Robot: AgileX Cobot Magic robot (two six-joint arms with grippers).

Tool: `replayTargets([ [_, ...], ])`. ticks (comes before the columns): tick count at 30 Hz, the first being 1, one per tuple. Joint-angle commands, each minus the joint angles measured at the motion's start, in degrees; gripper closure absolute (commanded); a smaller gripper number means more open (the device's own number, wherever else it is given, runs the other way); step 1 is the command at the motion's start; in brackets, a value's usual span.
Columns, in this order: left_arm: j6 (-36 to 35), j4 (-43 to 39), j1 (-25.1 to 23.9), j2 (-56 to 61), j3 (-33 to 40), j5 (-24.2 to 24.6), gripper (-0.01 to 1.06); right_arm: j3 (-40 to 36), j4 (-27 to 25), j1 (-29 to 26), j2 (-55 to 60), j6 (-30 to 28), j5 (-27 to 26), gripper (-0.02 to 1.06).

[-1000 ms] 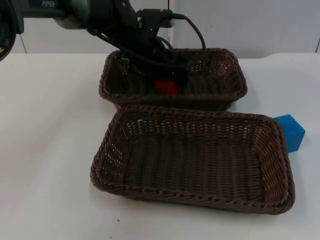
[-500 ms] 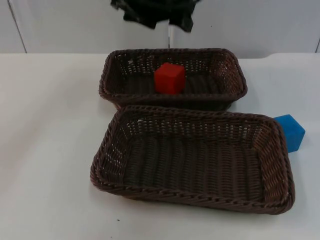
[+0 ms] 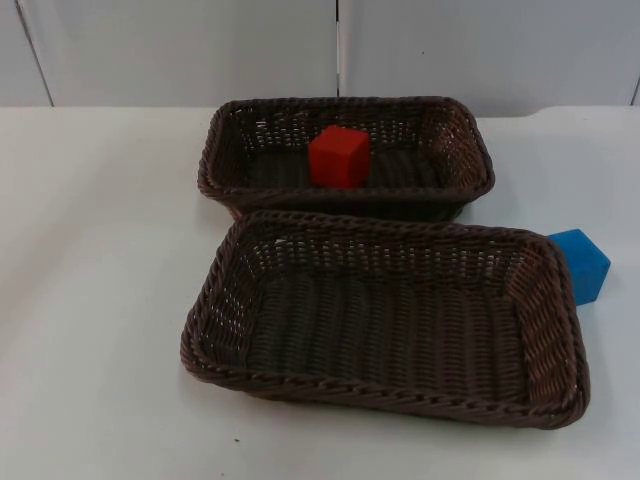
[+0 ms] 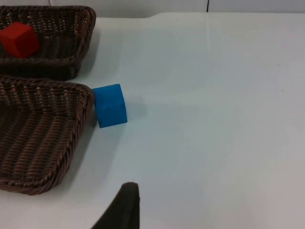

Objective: Pick up one cube with the left hand and place it into the upper basket. Pick up one cube with the right hand and place it into the lower basket.

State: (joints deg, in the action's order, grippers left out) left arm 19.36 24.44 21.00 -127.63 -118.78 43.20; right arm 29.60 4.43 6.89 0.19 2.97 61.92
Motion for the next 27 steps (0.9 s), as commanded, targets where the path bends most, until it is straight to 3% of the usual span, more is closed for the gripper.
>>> replayTargets([
  [1,-1.6,-0.2,0.2,0.8,-0.3,0.8,0.27,0.0,0.1,-0.4,-0.2,-0.2,-0.1,-0.01],
  [12,-3.6,-6.0,0.2,2.9,-0.3,5.1,0.27,0.0,0.1,-0.4,-0.2,-0.2,-0.1,-0.01],
  [20,-6.5,-3.6,0.3,5.0,-0.3,9.7,0.27,0.0,0.1,-0.4,-0.2,-0.4,-0.1,-0.01],
  [27,-6.5,-3.0,0.3,7.4,0.0,10.7,0.27,0.0,0.1,-0.4,-0.2,-0.4,-0.1,-0.01],
])
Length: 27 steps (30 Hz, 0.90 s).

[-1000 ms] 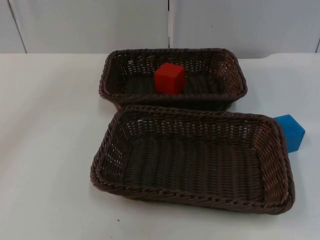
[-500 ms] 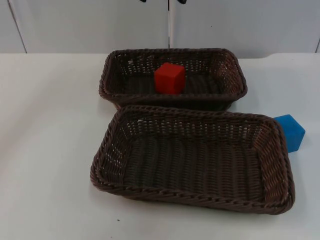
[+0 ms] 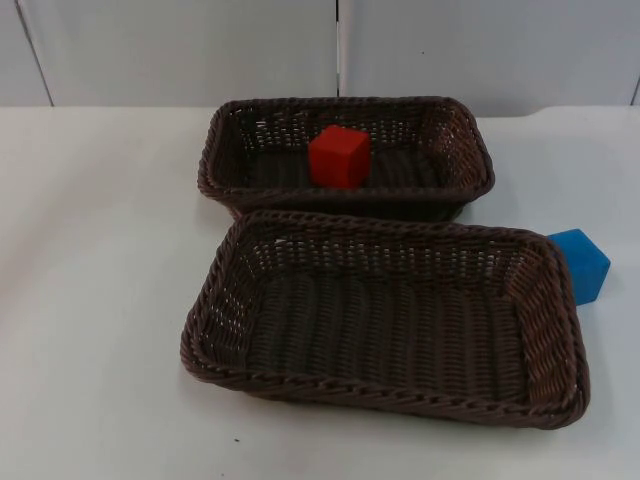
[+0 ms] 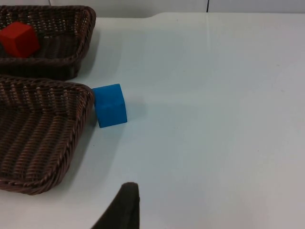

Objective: Pick up one cube with the left hand and place it into the upper basket. Pick up one cube with the right hand and place it into the lower basket.

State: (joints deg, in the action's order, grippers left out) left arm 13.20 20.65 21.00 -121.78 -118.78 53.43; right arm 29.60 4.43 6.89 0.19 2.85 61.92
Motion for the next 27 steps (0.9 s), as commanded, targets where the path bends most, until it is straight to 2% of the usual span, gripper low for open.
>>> replayTargets([
  [1,-0.4,0.8,0.3,2.5,0.5,0.3,0.27,0.0,0.1,-0.4,-0.2,-0.3,-0.1,-0.01],
  [7,0.0,0.3,0.3,8.9,7.1,-2.1,0.27,0.0,-0.1,-0.4,-0.2,-0.5,-0.1,-0.01],
  [11,0.0,-1.7,0.3,15.3,15.8,-6.7,0.27,0.0,-0.2,-0.4,-0.2,-0.8,-0.1,-0.01],
  [12,0.0,-1.7,0.3,15.3,15.8,-6.7,0.27,0.0,-0.2,-0.4,-0.2,-0.8,-0.1,-0.01],
  [22,0.2,-2.5,0.3,31.3,38.0,-19.6,0.27,0.0,-0.3,-0.4,-0.2,-0.8,-0.1,-0.01],
  [27,0.2,-3.5,0.3,38.5,45.0,-21.3,0.27,0.0,-0.3,-0.4,-0.2,-0.8,-0.1,-0.01],
])
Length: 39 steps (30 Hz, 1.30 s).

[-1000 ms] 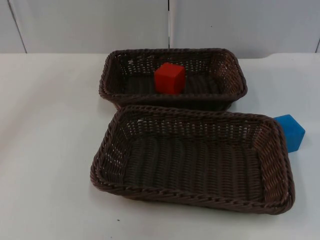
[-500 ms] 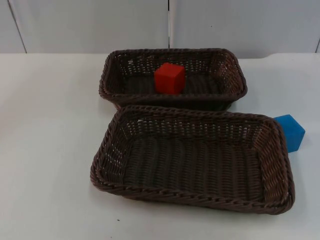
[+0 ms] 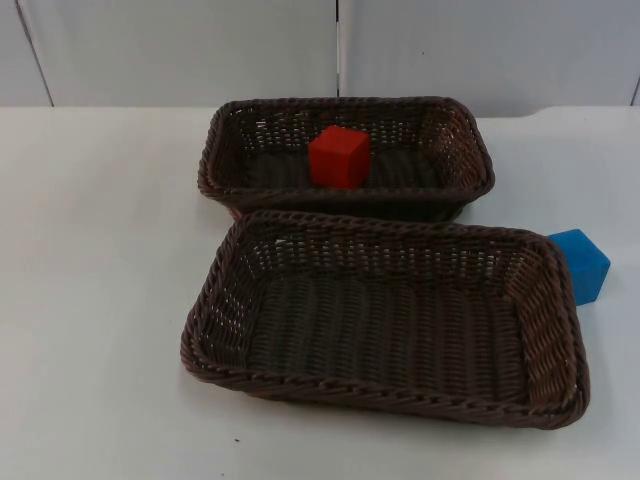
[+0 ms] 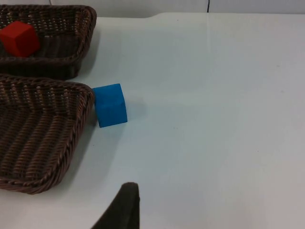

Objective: Pick up one cube with the left hand and place it into the upper basket. Pick up one cube with the right hand and place it into the lower basket.

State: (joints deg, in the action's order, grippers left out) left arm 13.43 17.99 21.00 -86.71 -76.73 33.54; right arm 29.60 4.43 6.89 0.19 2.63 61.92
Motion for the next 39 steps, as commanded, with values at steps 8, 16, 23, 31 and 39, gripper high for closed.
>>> replayTargets([
  [8,0.0,-2.3,0.3,13.3,12.8,-3.7,0.27,0.0,-0.3,-0.4,-0.2,-0.5,-0.1,-0.01],
  [16,-0.3,-2.4,0.3,25.7,24.5,-3.8,0.27,0.0,-1.0,-0.4,-0.2,-0.5,-0.1,-0.01],
  [23,-0.4,-2.2,0.3,34.5,31.6,-3.4,0.27,0.0,-1.2,-0.4,-0.2,-0.4,-0.1,-0.01],
  [31,-0.4,-2.2,0.3,44.3,37.9,-1.1,0.27,0.0,-1.3,-0.4,-0.2,-0.4,-0.1,-0.01],
  [39,-0.4,-2.5,0.3,51.1,42.8,0.8,0.27,0.0,-1.3,-0.4,-0.2,-0.4,-0.1,-0.01],
])
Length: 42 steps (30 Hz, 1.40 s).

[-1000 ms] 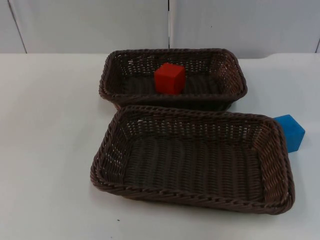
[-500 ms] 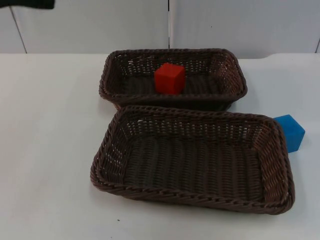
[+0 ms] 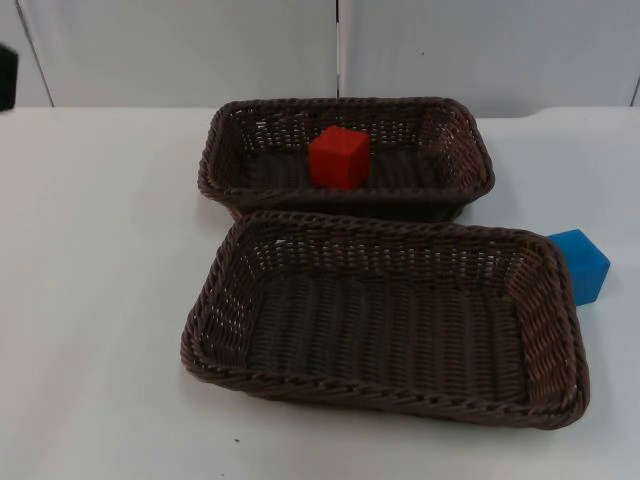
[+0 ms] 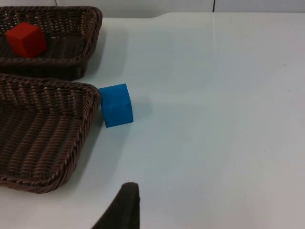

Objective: Pick up one cube with the left hand and place it into the upper basket. Pick up one cube with the right hand and place it into the lower basket.

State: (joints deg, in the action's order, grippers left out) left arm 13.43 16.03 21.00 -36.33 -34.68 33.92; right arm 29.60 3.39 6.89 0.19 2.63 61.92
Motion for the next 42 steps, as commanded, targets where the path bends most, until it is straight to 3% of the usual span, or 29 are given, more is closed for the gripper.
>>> replayTargets([
  [1,-0.4,-0.7,0.3,1.2,1.1,0.6,0.27,0.0,-0.3,-0.4,-0.2,-0.4,-0.1,-0.01],
  [42,-0.4,0.0,0.3,1.5,1.3,0.5,0.27,0.0,-0.3,-0.4,-0.2,-0.4,-0.3,-0.01],
])
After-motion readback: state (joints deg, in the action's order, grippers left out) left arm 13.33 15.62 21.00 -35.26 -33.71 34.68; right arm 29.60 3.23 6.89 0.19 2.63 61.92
